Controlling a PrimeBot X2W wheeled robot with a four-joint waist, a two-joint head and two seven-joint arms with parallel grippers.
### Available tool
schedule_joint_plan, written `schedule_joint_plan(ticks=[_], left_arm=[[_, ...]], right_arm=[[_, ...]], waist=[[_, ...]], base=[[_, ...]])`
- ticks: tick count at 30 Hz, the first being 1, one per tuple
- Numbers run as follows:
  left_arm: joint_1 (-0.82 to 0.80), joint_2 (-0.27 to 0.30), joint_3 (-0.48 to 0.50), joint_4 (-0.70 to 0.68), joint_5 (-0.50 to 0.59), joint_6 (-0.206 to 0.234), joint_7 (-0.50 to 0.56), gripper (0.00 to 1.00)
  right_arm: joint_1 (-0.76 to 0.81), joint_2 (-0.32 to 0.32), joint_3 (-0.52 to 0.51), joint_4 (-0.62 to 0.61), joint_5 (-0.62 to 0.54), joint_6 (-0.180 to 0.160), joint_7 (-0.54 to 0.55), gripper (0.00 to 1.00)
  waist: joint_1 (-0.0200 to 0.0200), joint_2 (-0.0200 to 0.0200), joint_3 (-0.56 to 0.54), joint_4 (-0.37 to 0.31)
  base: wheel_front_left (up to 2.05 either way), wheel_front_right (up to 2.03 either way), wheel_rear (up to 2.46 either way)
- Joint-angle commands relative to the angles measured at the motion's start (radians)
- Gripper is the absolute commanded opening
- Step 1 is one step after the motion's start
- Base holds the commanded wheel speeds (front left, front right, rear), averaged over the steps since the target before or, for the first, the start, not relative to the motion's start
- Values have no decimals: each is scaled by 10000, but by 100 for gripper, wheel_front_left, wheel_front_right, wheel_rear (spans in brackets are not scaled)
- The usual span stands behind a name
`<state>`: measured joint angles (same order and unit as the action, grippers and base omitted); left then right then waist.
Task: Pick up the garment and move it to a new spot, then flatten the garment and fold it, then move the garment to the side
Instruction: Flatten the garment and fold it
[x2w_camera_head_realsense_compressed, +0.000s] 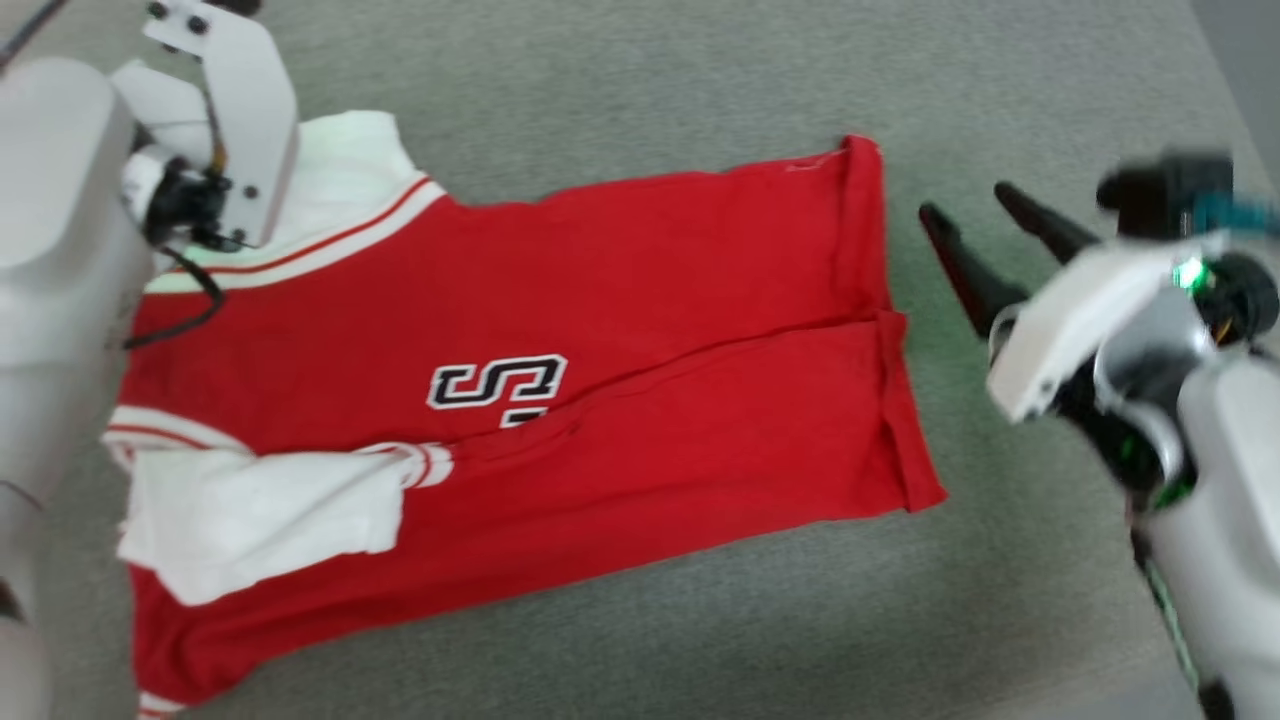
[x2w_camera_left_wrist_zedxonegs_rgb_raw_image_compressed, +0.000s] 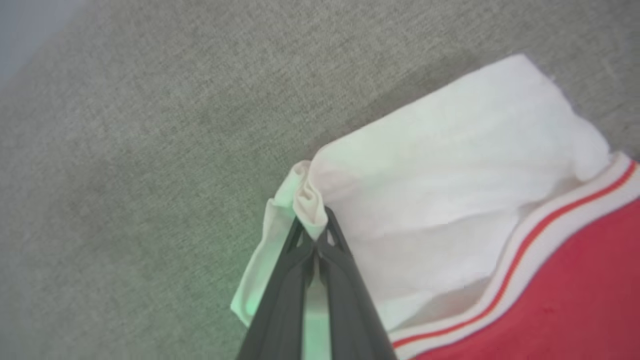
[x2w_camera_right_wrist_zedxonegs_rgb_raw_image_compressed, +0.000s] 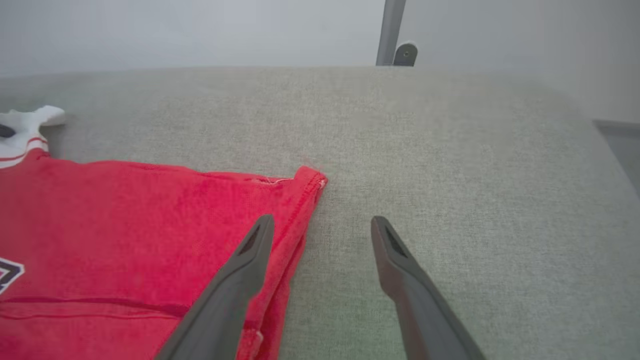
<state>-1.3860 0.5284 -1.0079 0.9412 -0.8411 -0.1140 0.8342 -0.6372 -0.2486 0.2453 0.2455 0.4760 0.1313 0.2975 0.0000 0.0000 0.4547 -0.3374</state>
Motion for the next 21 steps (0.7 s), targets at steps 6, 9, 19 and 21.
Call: schedule_joint_plan(ticks=[6,9,19,21], left_arm=[[95,-438,-70,226,-185,-77,-140,0],[-44,-620,-96,280,-202,-104,-240,0],[-379,-1077,-233,555,-296,-159,-537,0],[-427,-1146,-276,639,-315,-145,-587,0]], right_arm=[[-1673,217,-71,1693,212,-11,3236,100],[-2428,411,-255,2734,155,-11,4667,100],[-4491,875,-484,5256,-472,-11,5944,100],[-4728,923,-412,5613,-541,-11,6003,100]], waist=[[0,0,44,582],[0,0,157,723],[0,0,549,992],[0,0,602,1048]], base=[[0,0,0],[0,0,0],[0,0,0],[0,0,0]])
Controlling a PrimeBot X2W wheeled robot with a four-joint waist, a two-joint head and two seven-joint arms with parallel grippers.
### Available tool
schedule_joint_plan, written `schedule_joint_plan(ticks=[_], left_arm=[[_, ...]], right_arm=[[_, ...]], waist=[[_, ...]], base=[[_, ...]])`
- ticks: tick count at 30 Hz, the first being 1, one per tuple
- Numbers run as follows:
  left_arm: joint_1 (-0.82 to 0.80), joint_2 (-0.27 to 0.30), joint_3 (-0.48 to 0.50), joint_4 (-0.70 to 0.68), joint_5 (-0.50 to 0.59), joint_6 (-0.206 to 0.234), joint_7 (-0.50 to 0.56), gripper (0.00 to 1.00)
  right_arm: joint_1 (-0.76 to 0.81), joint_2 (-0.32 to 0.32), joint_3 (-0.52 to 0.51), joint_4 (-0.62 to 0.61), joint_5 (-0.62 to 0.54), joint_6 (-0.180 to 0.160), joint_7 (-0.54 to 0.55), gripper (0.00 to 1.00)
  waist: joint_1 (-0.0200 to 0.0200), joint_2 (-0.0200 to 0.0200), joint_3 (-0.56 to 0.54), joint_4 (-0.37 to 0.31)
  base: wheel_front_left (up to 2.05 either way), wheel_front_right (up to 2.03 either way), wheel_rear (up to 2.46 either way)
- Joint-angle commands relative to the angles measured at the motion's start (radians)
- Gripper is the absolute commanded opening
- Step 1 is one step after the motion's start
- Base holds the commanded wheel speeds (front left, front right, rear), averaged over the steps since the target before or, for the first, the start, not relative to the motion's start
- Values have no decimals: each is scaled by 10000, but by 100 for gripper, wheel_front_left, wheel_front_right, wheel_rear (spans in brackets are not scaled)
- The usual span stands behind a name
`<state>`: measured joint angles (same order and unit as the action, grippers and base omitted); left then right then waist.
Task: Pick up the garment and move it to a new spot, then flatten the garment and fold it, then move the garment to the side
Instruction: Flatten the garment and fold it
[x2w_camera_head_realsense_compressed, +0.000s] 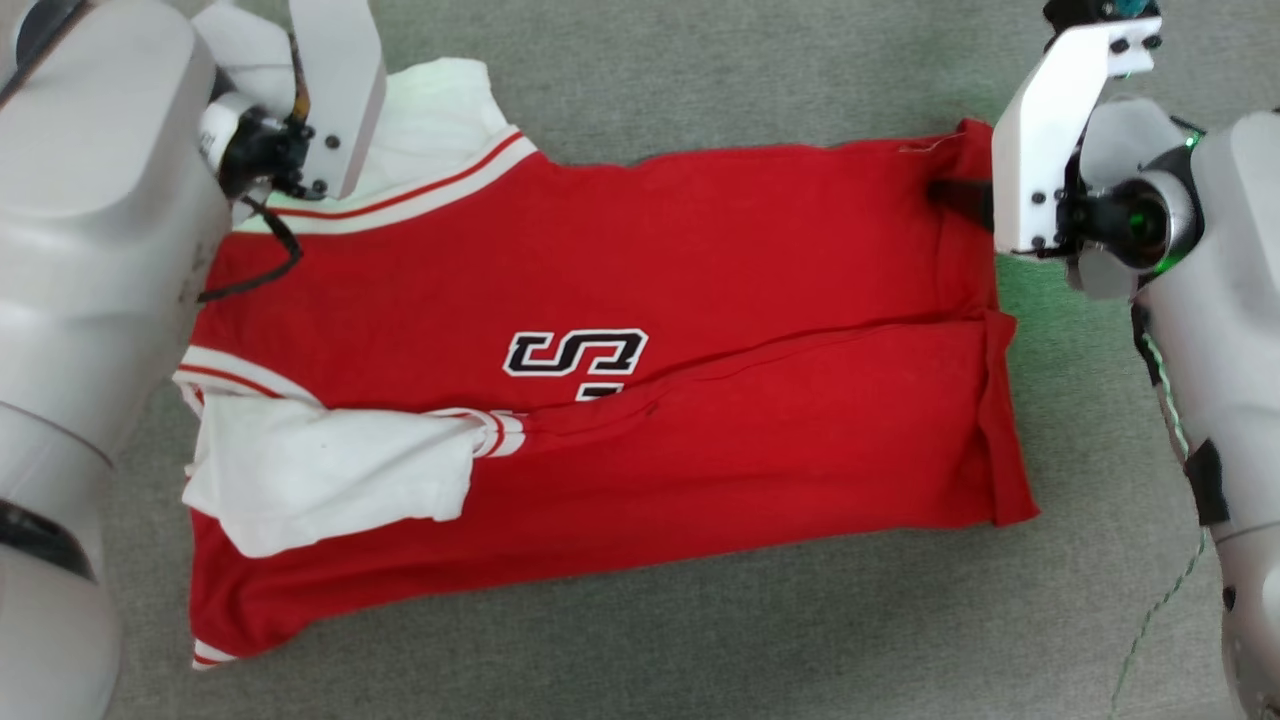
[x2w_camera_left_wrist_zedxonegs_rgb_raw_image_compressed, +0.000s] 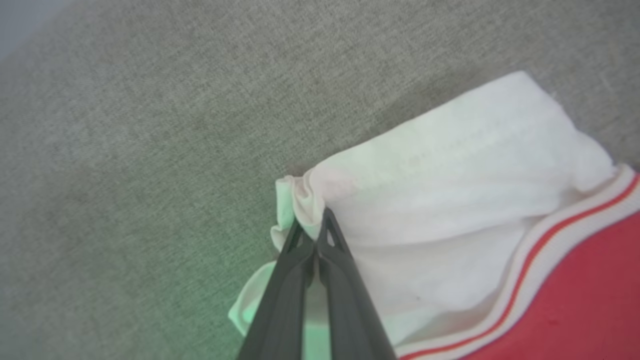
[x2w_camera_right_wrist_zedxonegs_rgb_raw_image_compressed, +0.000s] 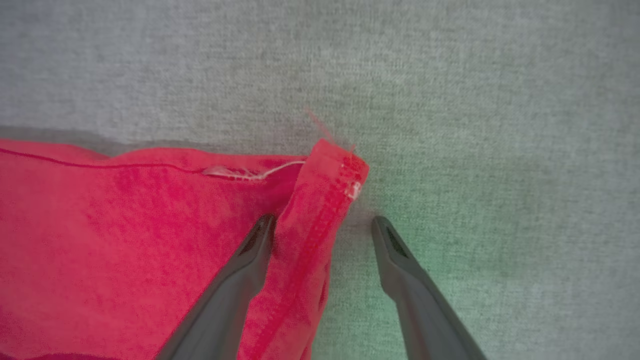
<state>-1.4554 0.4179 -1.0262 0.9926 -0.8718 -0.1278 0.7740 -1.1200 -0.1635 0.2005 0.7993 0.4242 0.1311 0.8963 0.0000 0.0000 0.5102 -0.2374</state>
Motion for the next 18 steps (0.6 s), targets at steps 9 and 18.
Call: schedule_joint_plan(ticks=[9,18], left_arm=[[151,-150,-298,377,-187,-4,-179,0],[153,-61,-207,245,-731,-7,-841,0]], right_arm=[[-503,173,186,1483,-139,-9,-114,4],[-651,-151,604,1628,379,-9,-942,0]], waist=[[0,0,230,251],[0,0,-177,426]], base=[[0,0,0],[0,0,0]])
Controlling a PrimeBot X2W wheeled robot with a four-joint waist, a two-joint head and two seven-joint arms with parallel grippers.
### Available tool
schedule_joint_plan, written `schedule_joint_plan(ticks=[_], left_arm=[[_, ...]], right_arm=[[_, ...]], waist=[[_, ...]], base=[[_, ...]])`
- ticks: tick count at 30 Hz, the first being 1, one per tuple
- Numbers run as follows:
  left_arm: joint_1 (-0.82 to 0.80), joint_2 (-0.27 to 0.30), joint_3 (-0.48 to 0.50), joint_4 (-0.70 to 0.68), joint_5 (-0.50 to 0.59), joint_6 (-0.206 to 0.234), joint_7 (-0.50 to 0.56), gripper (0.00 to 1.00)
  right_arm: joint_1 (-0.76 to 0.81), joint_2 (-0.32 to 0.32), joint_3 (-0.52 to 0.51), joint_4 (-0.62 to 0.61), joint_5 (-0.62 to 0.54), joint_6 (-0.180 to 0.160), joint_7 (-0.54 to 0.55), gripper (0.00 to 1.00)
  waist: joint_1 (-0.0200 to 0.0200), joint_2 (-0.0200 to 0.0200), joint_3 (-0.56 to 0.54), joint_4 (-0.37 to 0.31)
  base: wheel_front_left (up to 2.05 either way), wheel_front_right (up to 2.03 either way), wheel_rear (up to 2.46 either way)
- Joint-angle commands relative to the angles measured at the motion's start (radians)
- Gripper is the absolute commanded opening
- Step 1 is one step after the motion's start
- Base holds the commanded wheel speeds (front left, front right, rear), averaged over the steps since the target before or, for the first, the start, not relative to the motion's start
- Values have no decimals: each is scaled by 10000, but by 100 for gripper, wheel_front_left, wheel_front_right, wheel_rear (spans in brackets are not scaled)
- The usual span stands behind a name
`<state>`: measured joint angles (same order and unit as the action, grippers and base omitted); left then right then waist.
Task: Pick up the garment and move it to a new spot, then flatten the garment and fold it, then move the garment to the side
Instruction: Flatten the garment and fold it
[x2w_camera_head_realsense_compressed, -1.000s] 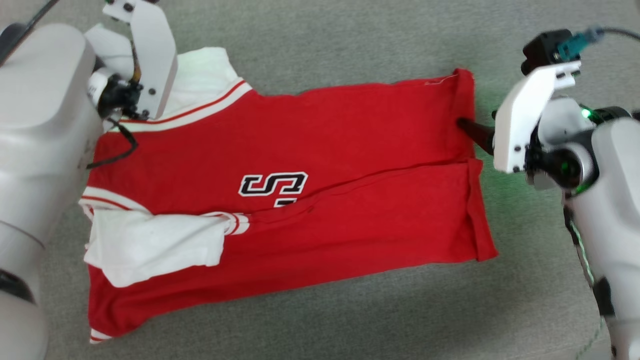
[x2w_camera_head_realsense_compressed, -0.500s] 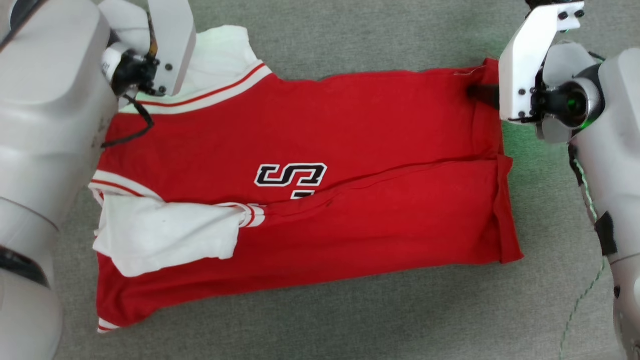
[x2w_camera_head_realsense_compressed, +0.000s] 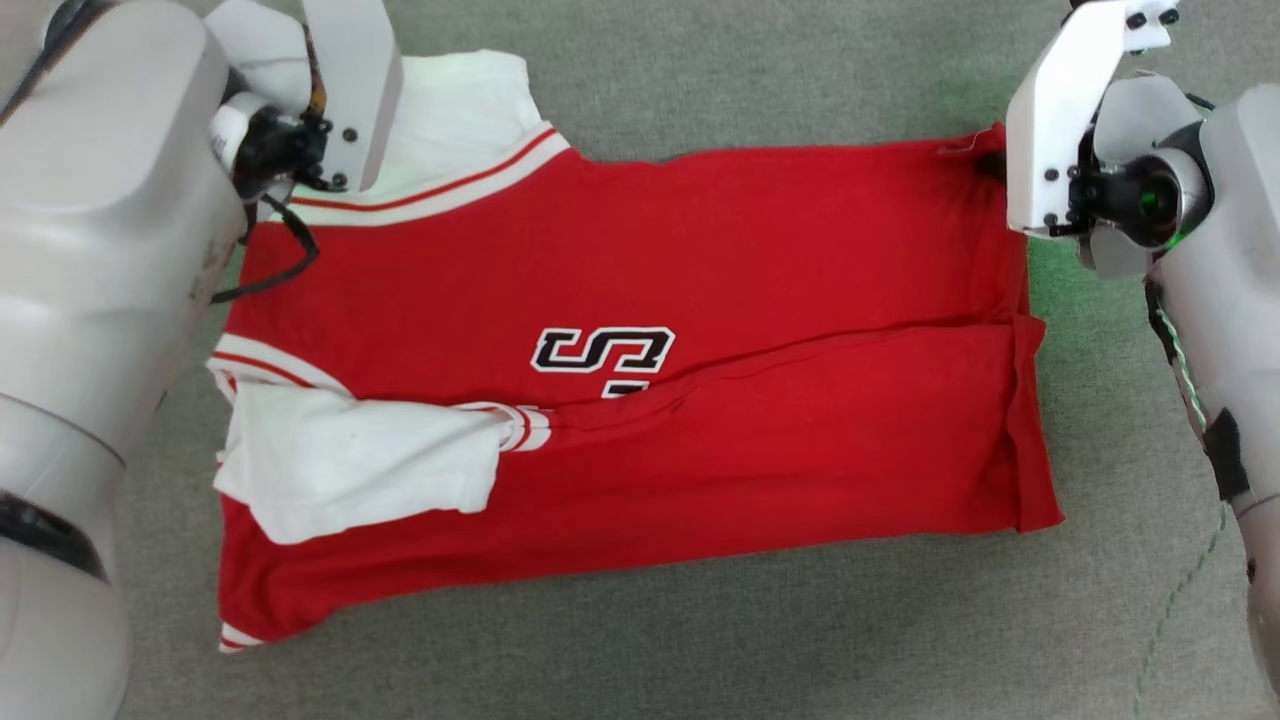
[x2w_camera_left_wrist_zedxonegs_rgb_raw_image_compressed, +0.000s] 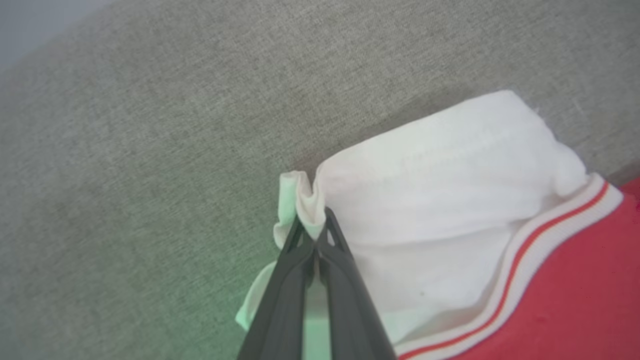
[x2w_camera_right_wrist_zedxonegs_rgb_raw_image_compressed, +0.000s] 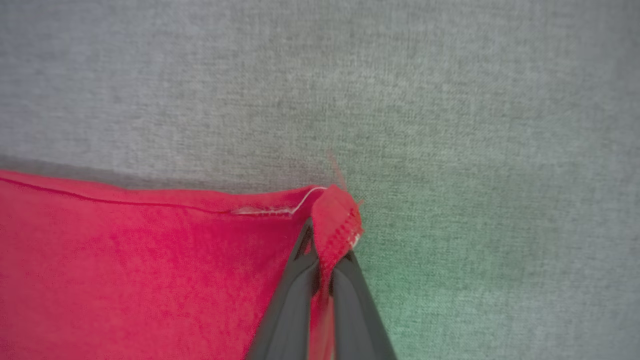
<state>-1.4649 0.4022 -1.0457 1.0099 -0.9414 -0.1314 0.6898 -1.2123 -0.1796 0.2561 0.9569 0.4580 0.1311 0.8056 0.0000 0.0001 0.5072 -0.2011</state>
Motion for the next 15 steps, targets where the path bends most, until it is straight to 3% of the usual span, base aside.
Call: schedule_joint_plan(ticks=[1,8,15], left_arm=[[213,71,64,48,-148,29,-129,0],[304,103,302,-260,-809,28,-866,0],[841,479,204,-1246,-1523,28,-1306,0]], right_arm=[[267,-74,153,-25,112,-9,-163,0],[745,-838,1155,-922,927,-11,-1299,0],[1693,-1948,2323,-2072,1871,-11,-2599,0]], waist=[[0,-1,-237,95],[0,-1,-1003,359],[0,-1,-1868,776]], base=[[0,0,0],[0,0,0],[0,0,0]])
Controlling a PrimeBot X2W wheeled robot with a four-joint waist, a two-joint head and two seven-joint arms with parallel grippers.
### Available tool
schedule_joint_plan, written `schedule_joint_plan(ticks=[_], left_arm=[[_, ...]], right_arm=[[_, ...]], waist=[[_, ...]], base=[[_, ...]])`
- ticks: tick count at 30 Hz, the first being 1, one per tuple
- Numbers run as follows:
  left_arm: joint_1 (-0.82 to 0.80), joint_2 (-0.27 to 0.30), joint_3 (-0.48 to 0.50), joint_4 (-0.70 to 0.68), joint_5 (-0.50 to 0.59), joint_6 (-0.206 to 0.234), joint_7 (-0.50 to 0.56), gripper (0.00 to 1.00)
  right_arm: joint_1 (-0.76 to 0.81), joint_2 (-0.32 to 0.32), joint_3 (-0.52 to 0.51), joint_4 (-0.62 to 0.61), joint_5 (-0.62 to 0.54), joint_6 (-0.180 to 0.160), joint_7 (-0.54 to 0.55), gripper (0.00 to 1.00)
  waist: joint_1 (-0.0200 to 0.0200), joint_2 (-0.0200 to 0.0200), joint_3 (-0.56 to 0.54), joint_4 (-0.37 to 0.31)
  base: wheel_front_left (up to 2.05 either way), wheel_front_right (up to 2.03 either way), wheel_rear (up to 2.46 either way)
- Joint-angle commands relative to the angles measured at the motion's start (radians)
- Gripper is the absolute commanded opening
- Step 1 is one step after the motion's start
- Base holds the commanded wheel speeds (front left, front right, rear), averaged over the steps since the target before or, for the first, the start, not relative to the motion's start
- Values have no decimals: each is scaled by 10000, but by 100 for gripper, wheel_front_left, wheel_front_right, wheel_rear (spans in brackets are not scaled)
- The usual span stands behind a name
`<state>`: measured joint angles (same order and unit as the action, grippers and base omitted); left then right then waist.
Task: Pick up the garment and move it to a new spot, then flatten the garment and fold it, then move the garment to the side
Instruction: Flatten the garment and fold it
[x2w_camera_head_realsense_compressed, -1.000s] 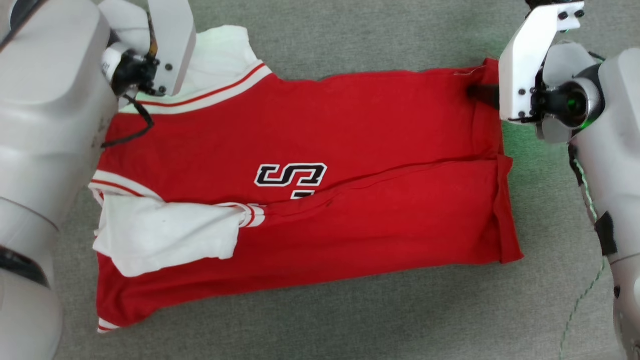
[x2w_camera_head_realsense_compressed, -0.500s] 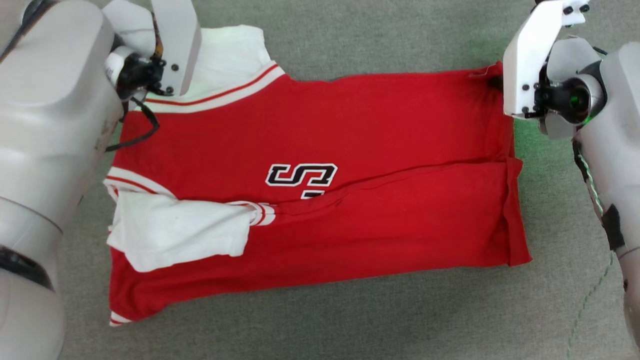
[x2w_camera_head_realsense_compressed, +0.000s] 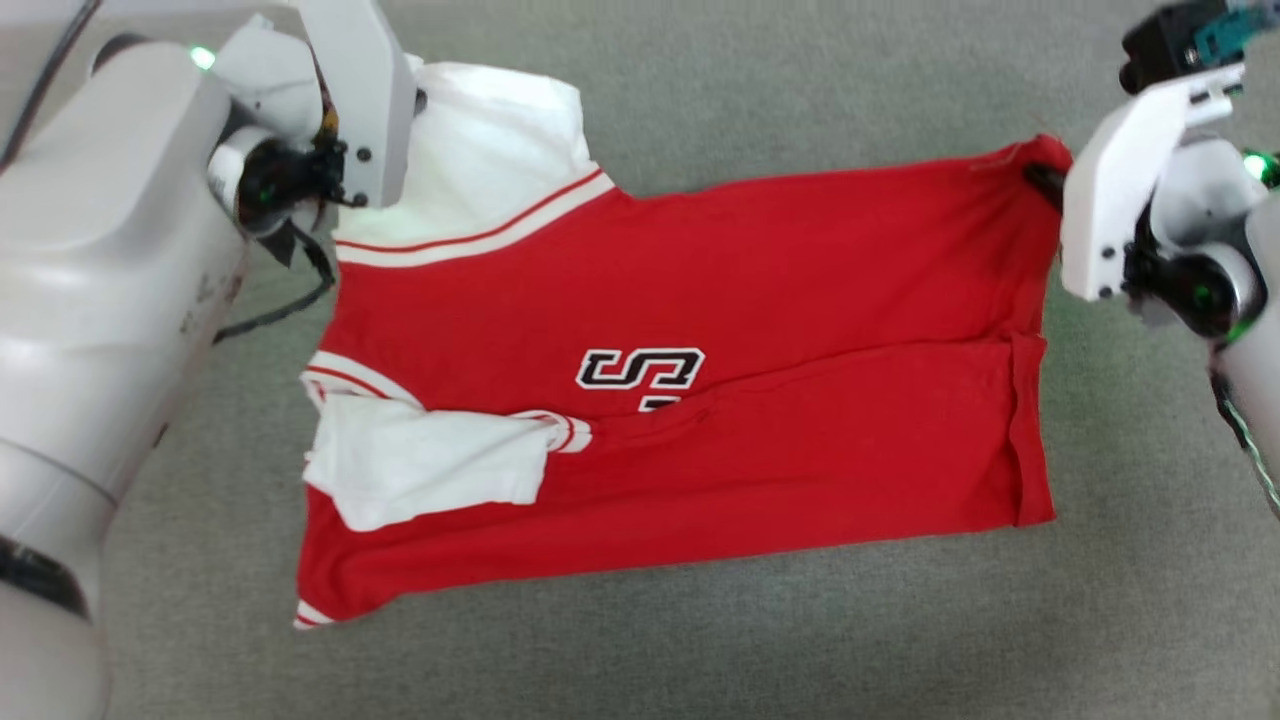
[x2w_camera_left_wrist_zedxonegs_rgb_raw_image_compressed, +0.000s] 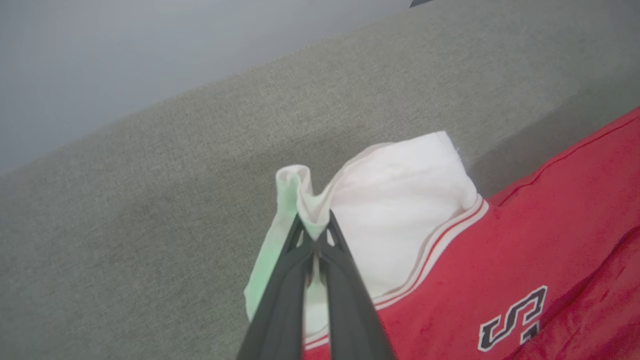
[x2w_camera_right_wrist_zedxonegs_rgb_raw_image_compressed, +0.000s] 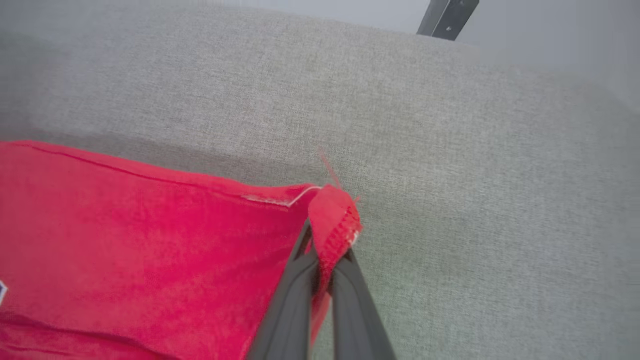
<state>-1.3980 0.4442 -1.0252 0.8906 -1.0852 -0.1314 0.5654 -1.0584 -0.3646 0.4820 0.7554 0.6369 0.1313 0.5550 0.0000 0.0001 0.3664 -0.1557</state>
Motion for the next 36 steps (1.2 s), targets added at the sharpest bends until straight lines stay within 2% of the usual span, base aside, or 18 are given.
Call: schedule_joint_plan(ticks=[1,5,12,18,22,29,35,36], left_arm=[[313,132,-27,-236,-208,28,-105,0],[901,526,-165,-1081,-619,27,-205,0],[2235,1241,-403,-2339,-1190,40,11,0],[3243,1616,-615,-3152,-1574,471,566,0],[3693,1613,-713,-3448,-1924,808,1035,0],[3923,1351,-884,-3238,-2392,1493,2124,0],[3841,1022,-942,-2812,-2571,1688,2474,0],[3822,985,-993,-2746,-2531,1648,2543,4]], right_arm=[[300,-267,220,-229,207,-13,-269,0],[1021,-945,881,-926,800,-13,-597,0],[2272,-1973,1427,-2034,1858,-13,-666,0],[2964,-2428,1635,-2539,2507,-13,-219,0],[3176,-2490,1722,-2623,2760,-13,364,0],[2963,-2194,1726,-2602,2816,-13,1087,0],[2804,-1875,1720,-2415,2648,-13,1114,0],[2786,-1814,1732,-2379,2650,-13,1132,0]], waist=[[0,-1,-585,386],[0,-1,-1081,634],[0,-1,-1560,1006],[0,-1,-1586,1152],[0,-1,-1499,1137],[0,-1,-1233,957],[0,-1,-1105,823],[0,-1,-1101,800]], base=[[0,0,0],[0,0,0],[0,0,0],[0,0,0],[0,0,0],[0,0,0],[0,0,0],[0,0,0]])
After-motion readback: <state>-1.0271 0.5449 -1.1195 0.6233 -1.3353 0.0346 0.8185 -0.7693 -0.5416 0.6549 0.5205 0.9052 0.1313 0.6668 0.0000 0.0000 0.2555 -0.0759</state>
